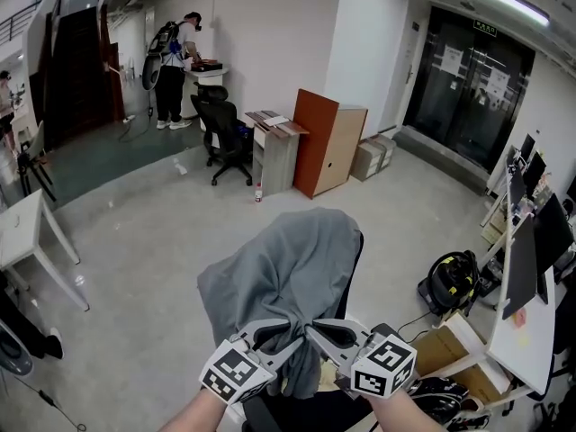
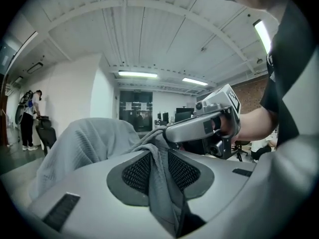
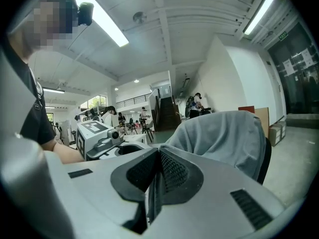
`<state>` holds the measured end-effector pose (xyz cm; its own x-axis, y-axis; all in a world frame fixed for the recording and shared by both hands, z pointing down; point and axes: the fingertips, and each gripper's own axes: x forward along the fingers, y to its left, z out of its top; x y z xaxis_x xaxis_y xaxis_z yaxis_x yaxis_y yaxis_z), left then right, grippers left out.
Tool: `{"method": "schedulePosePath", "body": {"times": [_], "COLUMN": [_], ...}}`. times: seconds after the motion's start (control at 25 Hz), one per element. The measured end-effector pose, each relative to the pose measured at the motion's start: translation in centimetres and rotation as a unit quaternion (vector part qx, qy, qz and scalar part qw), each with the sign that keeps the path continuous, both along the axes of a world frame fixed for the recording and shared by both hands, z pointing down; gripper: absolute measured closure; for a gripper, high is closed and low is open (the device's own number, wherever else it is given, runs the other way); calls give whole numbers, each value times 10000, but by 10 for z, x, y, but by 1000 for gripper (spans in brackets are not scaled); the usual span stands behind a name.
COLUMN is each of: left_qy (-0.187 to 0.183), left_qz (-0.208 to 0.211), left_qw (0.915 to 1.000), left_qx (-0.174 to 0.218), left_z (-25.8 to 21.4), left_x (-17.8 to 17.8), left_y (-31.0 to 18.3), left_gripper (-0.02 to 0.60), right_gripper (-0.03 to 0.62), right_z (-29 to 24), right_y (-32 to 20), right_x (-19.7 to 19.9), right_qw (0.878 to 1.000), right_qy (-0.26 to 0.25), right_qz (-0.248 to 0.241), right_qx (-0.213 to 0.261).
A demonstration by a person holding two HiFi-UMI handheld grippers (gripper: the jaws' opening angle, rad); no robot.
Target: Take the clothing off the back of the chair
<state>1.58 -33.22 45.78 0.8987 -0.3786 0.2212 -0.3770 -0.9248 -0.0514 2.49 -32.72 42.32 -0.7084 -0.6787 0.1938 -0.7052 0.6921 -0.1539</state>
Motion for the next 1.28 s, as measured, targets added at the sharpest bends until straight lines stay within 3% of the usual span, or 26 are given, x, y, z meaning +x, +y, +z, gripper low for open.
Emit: {"method": "schedulePosePath", "body": {"times": [0.32, 0.4, 0.56, 0.68, 0.88, 0.96, 1.08, 1.2, 1.28], "left_qy": [-11, -130, -140, -196, -221, -33, 359, 781, 1015], "left_qz": [187, 262, -97, -676, -1385, -1651, -1893, -1977, -1996], "left_qw": [9997, 9995, 9998, 9975, 9897, 9859, 9812, 9770, 9738], "left_qx": [144, 124, 131, -60, -288, -282, -112, 156, 407], "left_z": [0, 7, 12, 21, 29, 21, -8, -48, -75], "left_x": [-1, 4, 9, 3, -14, -25, -36, -40, -44], "left_y": [-9, -9, -24, -49, -73, -80, -80, -78, -73], "left_gripper": [432, 372, 365, 516, 534, 534, 535, 537, 537], "right_gripper": [571, 571, 571, 569, 528, 522, 503, 417, 397], "right_z": [-13, -18, -22, -13, -7, -4, 10, 25, 33], "right_y": [-14, -20, -25, -34, -51, -63, -78, -86, -88], "right_x": [-17, -17, -30, -27, 27, 59, 100, 112, 111], "right_qw": [9993, 9995, 9987, 9984, 9960, 9945, 9947, 9961, 9970], "right_qy": [364, 276, 191, 174, -632, -874, -787, -446, -230], "right_qz": [-20, -65, -473, -537, -506, -306, 173, 352, 364], "right_qx": [79, 106, 71, -49, -373, -487, -642, -669, -644]}}
